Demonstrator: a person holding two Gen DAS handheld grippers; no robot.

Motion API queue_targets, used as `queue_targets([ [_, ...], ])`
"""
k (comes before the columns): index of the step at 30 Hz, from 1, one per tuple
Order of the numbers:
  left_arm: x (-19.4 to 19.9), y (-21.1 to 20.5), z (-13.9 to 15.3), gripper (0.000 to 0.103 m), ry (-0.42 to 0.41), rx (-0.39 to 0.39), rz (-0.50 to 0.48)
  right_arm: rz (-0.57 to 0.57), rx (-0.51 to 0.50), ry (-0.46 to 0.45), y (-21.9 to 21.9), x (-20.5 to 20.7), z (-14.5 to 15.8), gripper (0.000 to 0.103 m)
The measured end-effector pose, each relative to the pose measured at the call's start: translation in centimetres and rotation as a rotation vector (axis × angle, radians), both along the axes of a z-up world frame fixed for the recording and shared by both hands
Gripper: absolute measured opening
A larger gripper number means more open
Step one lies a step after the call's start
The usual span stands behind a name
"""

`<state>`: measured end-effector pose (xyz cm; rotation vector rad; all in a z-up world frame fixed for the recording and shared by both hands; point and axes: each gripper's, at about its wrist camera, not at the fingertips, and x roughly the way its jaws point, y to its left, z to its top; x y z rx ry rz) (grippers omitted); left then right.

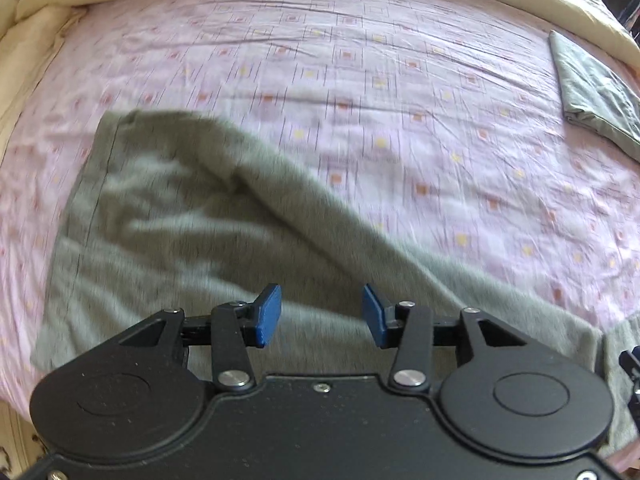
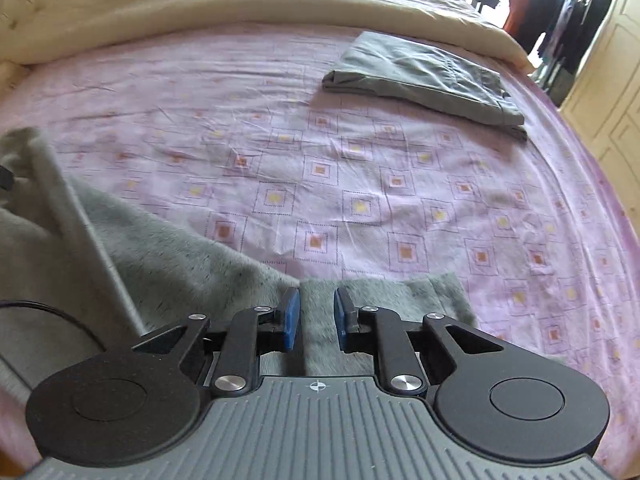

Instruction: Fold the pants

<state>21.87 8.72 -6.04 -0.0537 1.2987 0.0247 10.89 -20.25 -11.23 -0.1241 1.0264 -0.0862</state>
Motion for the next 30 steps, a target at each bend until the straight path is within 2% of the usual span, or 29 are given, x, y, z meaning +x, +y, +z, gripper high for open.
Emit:
queue_targets([
  [6, 3.2, 0.6, -1.5, 0.053, 0.025, 0.026, -0.023, -0.021, -0.186, 0.120, 2.2, 0.9, -4.4, 0.018],
  [8, 3.9, 0.8, -2.1, 0.053, 0.037, 0.025, -0.029, 0.000, -0.240, 0.113, 2.5, 0.6, -4.6, 0.015],
  [9, 4.3, 1.0, -2.3, 0.053, 0.043, 0.022, -0.027, -0.005, -0.227, 0.094, 2.2, 0.3, -4.2, 0.007],
  [12, 5.2, 1.7, -3.2, 0.053, 0.073, 0.002, -0.004, -0.088, -0.218, 0.027, 1.0, -0.3, -1.8, 0.005],
  [16, 6.5, 2.8, -4.5, 0.053, 0.130, -0.038, 0.050, -0.293, -0.174, -0.053, -2.7, -1.4, 1.4, 0.004],
  [19, 7.5, 3.2, -4.9, 0.053, 0.133, -0.076, 0.075, -0.402, -0.160, -0.088, -5.2, -2.4, 2.9, 0.004],
  [24, 9.1, 2.2, -4.9, 0.053, 0.105, -0.091, 0.074, -0.476, -0.153, -0.096, -7.7, -2.9, 3.5, 0.004],
  [30, 10.3, 0.8, -7.3, 0.053, 0.187, -0.033, 0.079, -0.523, -0.107, -0.096, -8.6, -3.5, 3.3, 0.004],
])
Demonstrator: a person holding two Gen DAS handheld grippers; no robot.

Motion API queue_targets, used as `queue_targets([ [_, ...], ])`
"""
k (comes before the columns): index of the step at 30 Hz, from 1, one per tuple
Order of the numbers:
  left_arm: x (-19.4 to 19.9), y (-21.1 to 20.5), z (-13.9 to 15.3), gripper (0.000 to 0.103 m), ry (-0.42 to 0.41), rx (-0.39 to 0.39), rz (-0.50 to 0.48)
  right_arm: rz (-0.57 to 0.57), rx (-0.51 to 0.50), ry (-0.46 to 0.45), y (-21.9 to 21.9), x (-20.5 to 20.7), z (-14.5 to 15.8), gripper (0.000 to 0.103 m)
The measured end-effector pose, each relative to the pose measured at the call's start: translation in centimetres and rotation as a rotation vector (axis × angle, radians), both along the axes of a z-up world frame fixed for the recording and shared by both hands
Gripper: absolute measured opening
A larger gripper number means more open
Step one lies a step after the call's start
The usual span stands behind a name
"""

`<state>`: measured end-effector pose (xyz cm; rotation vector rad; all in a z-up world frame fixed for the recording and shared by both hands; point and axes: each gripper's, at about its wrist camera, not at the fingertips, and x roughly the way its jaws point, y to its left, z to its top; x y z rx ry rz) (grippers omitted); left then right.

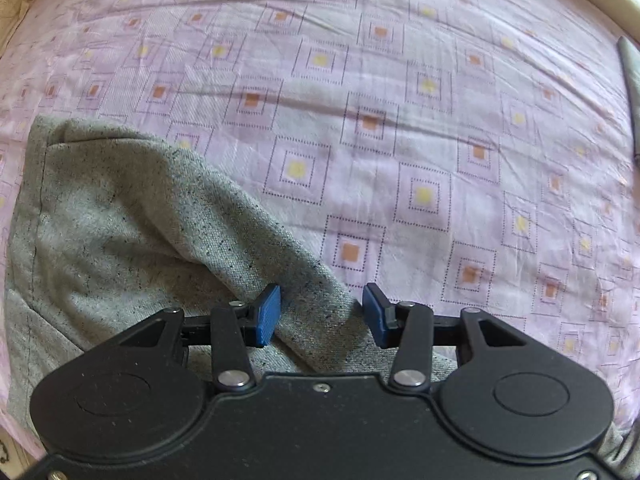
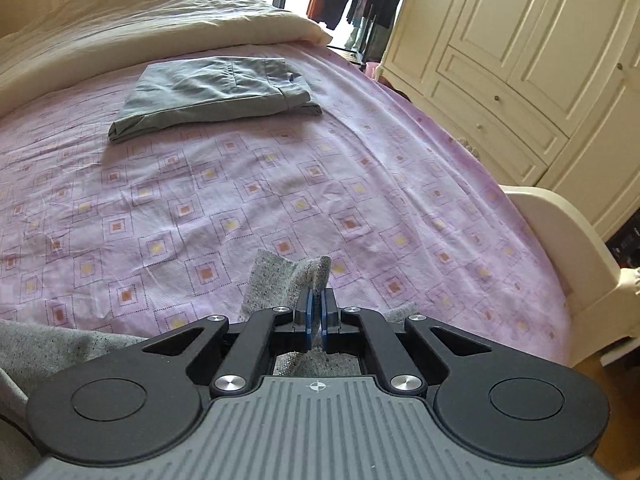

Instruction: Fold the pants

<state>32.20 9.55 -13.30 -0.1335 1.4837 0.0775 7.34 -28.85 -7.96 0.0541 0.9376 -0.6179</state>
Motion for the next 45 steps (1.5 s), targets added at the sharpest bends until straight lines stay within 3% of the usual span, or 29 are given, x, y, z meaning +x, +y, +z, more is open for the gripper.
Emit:
queue_targets([
  [1, 0.0, -0.1, -0.1, 0.055, 0.005, 0.000, 0.000, 0.001, 0.007, -0.002, -0.1, 0.0, 0.1, 0.004],
  [4, 0.6, -0.1, -1.9, 0.056, 0.130, 0.031, 0.026, 0.008, 0.025, -0.008, -0.4, -0.2, 0.1, 0.004],
  [6, 0.6, 0.9, -1.5, 0.038, 0.114, -0.007, 0.111, 0.013, 0.031, -0.012, -0.6, -0.2, 0.1, 0.004],
  [7, 0.5, 1.4, -0.9, 0.012, 0.094, -0.043, 0.140, 0.011, 0.038, -0.015, -0.8, -0.2, 0.1, 0.004],
  [8, 0.4, 1.7, -0.2, 0.006, 0.069, -0.065, 0.154, 0.007, 0.047, -0.021, -1.0, -0.3, 0.2, 0.004],
  [11, -0.5, 1.7, 3.5, 0.004, -0.062, -0.066, 0.120, 0.004, 0.079, -0.050, -1.8, -0.1, 0.8, 0.004],
  [16, -5.6, 2.9, 13.1, 0.004, -0.341, -0.090, 0.099, -0.004, 0.102, -0.211, -3.3, -0.5, 5.0, 0.004],
  [18, -9.1, 3.6, 15.6, 0.004, -0.388, -0.114, 0.101, -0.022, 0.101, -0.270, -3.9, -1.8, 6.7, 0.004],
  [20, -13.3, 4.6, 16.4, 0.005, -0.387, -0.122, 0.110, -0.055, 0.110, -0.292, -4.7, -3.7, 7.2, 0.004],
  [23, -19.0, 5.4, 13.4, 0.005, -0.307, -0.090, 0.129, -0.129, 0.166, -0.224, -6.0, -6.6, 4.8, 0.004],
  [27, -23.6, 5.1, 5.9, 0.005, -0.123, -0.014, 0.146, -0.207, 0.261, -0.025, -7.6, -9.3, -2.9, 0.004],
  [29, -24.4, 4.6, 3.4, 0.005, -0.085, 0.025, 0.127, -0.251, 0.318, 0.038, -8.3, -10.1, -5.8, 0.000],
  [36, -23.3, 3.5, 3.0, 0.005, -0.119, 0.066, 0.103, -0.277, 0.441, -0.174, -9.4, -12.7, -5.2, 0.002],
  [39, -22.9, 3.3, 3.0, 0.005, -0.115, 0.078, 0.091, -0.348, 0.448, -0.153, -10.9, -12.5, -5.8, 0.018],
  [45, -23.1, 3.4, 2.6, 0.006, -0.102, 0.079, 0.113, -0.360, 0.488, -0.167, -12.1, -12.2, -6.8, 0.022],
])
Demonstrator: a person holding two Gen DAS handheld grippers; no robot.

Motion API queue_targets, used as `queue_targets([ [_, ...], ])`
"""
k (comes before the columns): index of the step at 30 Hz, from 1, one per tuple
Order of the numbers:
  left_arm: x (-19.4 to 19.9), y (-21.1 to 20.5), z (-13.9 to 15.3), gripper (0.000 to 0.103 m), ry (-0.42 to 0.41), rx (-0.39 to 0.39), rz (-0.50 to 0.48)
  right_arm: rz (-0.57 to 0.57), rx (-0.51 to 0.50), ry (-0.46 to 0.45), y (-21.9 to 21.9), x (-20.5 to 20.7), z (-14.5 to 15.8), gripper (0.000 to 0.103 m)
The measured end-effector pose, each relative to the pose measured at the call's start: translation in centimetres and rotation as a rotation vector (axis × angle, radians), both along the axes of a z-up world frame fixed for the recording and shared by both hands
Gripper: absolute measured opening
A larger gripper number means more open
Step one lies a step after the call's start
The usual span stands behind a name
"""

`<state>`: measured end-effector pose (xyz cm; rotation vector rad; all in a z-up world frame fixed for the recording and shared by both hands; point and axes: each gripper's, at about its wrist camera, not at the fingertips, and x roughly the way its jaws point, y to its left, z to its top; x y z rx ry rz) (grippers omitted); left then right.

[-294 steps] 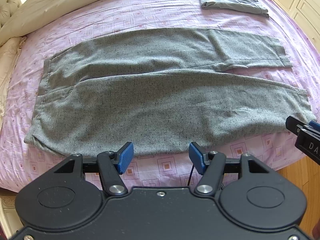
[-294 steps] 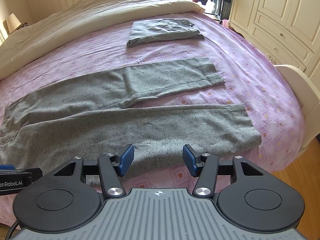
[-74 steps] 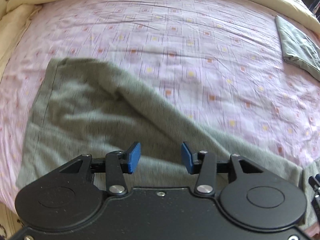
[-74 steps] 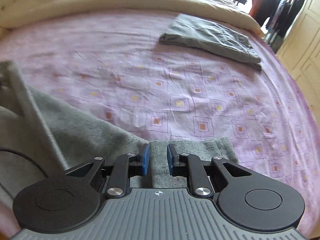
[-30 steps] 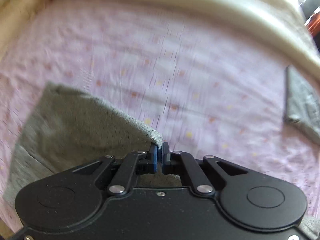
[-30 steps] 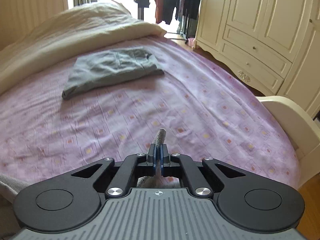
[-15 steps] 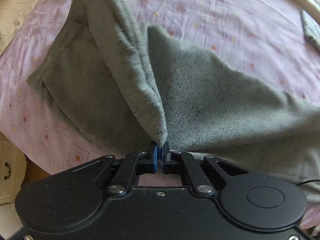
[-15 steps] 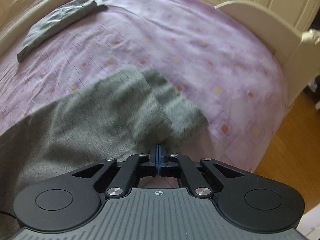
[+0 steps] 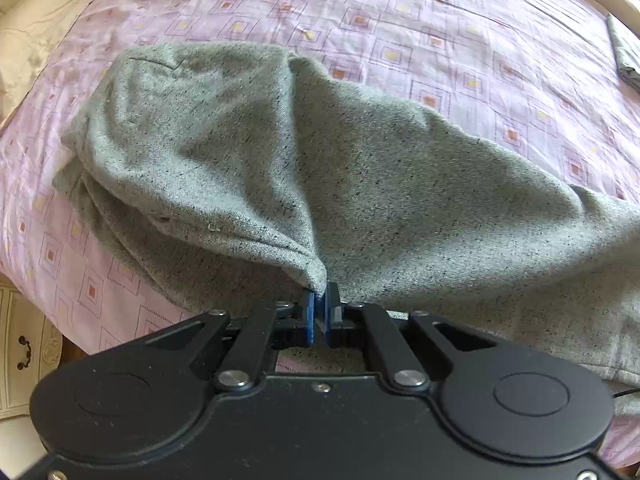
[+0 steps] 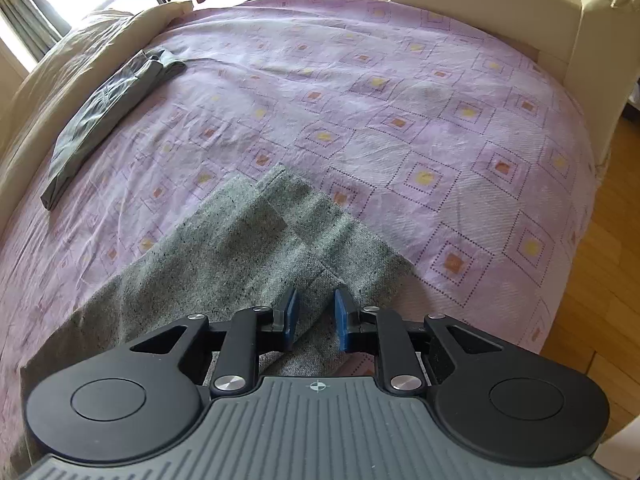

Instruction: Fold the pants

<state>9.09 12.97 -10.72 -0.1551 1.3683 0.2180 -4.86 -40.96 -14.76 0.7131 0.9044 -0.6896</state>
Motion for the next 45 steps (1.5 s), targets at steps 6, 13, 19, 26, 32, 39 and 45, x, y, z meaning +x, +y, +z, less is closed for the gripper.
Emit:
queue_targets([
  [6, -0.2, -0.3, 0.0, 0.006, 0.001, 0.012, 0.004, -0.041, 0.054, 0.032, -0.4, 0.3, -0.5, 0.022],
  [13, -0.4, -0.4, 0.1, 0.006, 0.002, 0.019, 0.009, -0.021, 0.066, -0.017, -0.3, 0.6, -0.7, 0.004],
  [19, -1.6, 0.1, 2.9, 0.006, -0.065, -0.036, 0.043, 0.099, -0.118, -0.108, 0.8, -1.3, 5.7, 0.004],
  [26, -2.1, -1.1, 0.6, 0.007, 0.002, 0.012, -0.002, 0.171, -0.139, 0.074, -0.4, -1.2, 1.7, 0.004],
  [32, -1.7, -1.4, -0.6, 0.022, 0.059, 0.046, -0.024, 0.185, -0.140, 0.125, -0.2, -0.8, 1.5, 0.005],
  [39, -4.4, 0.0, 2.9, 0.048, -0.021, 0.115, 0.023, 0.268, -0.235, 0.073, 1.7, -1.6, 4.6, 0.006],
  [45, -4.7, 3.9, 5.0, 0.049, -0.062, 0.181, 0.104, 0.507, -0.439, -0.078, 7.0, -0.4, 8.3, 0.007],
])
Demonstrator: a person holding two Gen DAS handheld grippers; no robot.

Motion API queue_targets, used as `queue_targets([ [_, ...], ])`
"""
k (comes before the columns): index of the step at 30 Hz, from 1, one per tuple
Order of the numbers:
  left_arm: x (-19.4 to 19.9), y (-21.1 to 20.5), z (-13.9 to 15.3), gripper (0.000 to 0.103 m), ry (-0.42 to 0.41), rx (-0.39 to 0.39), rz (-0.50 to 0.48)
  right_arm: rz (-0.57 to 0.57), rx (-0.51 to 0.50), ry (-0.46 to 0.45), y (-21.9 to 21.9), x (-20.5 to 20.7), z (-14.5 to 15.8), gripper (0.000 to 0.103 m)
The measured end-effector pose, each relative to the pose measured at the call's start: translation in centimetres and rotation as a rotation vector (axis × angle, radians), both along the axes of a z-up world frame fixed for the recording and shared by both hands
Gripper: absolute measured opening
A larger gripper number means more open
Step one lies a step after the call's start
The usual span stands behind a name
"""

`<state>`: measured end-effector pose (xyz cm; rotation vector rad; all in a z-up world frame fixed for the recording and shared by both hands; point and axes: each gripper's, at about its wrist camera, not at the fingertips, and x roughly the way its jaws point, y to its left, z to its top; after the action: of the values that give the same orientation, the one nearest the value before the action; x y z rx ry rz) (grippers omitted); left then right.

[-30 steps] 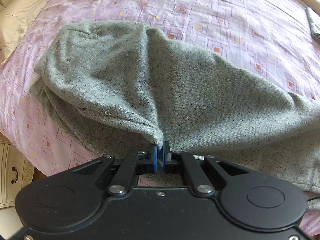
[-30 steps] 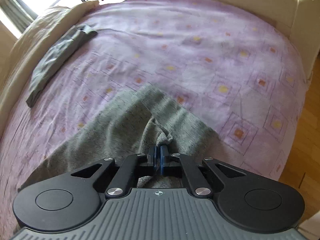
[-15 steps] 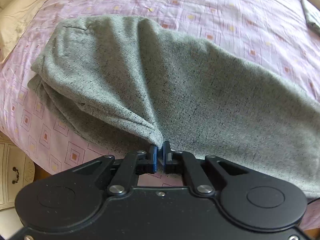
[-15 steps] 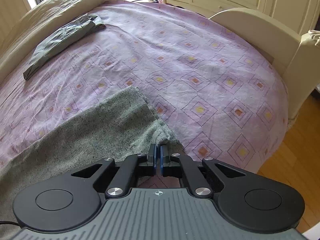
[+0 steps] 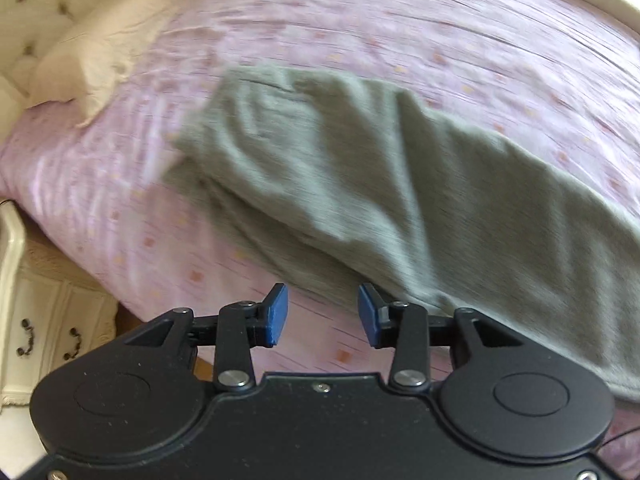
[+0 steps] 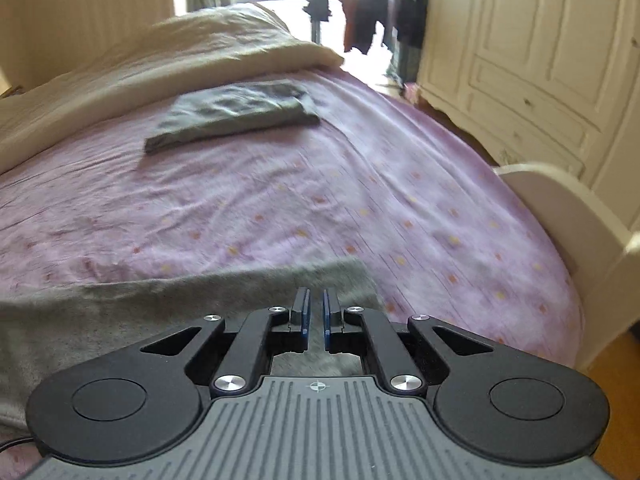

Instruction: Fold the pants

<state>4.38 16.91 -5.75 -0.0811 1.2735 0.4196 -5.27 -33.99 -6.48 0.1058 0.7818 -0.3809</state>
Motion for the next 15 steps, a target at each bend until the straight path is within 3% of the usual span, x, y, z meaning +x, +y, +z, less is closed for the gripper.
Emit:
queue_targets([
  [3, 0.6, 2.7, 0.1, 0.049, -0.025, 0.021, 0.041, 0.163, -0.098, -0.072, 4.5, 1.0, 1.1, 0.007],
  [6, 1.9, 4.8, -0.1, 0.052, -0.038, 0.068, 0.027, 0.341, -0.132, -0.063, 9.3, 2.7, 1.0, 0.006],
  [10, 4.4, 6.9, -0.7, 0.068, -0.053, 0.139, -0.056, 0.532, 0.062, 0.043, 15.9, 5.9, 0.3, 0.006],
  [12, 5.8, 7.7, -1.2, 0.071, -0.050, 0.153, -0.123, 0.630, 0.143, 0.093, 19.8, 7.0, -0.5, 0.006],
  [15, 7.6, 9.2, -2.3, 0.071, -0.012, 0.124, -0.198, 0.779, 0.143, 0.160, 26.9, 7.8, -1.7, 0.006],
])
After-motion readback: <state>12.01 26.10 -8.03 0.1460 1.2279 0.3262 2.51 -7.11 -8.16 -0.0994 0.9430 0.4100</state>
